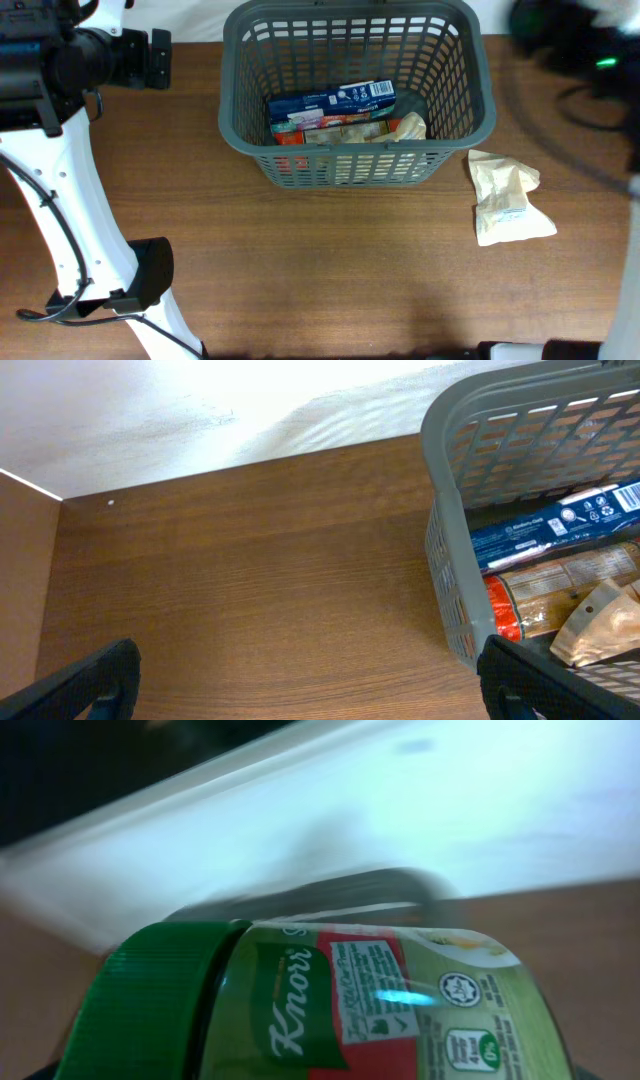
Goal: Pack container
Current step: 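Place the green-lidded jar into the basket with the right gripper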
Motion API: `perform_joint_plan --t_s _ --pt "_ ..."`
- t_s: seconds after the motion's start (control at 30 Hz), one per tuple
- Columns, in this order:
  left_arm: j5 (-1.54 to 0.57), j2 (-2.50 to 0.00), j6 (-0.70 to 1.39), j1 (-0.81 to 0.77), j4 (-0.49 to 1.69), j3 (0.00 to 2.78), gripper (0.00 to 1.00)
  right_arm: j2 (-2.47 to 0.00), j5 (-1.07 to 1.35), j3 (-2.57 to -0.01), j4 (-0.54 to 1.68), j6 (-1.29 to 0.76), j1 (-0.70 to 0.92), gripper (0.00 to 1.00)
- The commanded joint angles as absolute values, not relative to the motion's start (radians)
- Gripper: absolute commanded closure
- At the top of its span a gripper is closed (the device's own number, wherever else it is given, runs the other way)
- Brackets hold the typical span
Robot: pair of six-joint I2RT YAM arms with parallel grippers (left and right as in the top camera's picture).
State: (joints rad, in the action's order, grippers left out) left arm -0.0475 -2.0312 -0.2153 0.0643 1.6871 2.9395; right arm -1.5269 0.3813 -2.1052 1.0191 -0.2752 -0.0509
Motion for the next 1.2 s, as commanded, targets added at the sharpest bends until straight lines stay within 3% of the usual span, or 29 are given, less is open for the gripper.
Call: perform_joint_plan --t_s 0.0,0.13,0.43,0.6,0.9,1.17 --pt "-0.044 -2.027 -0.202 0.068 1.687 2.939 0.01 -1.573 0.189 -2.111 1.014 -0.239 0.136 0.53" --pt "-0.044 -2.027 -0.202 0.068 1.687 2.939 0.01 -1.730 0.038 -2.111 1.008 -0.221 0.278 0.53" --pt "-0.044 -2.027 -0.202 0.068 1.687 2.939 0.01 -2.079 0.020 -2.111 1.048 -0.221 0.291 0.53" --pt "-0.044 -2.027 -0.202 0.068 1.687 2.939 0.01 -2.136 0.009 -2.109 1.062 -0.221 0.285 0.28" --pt "-0.044 -2.027 -0.202 0.068 1.687 2.939 0.01 -2.003 -0.012 -2.255 1.136 -0.216 0.187 0.01" --pt "-0.044 -2.027 -0.202 0.068 1.687 2.939 0.01 -1.808 -0.108 -2.495 1.301 -0.161 0.037 0.01"
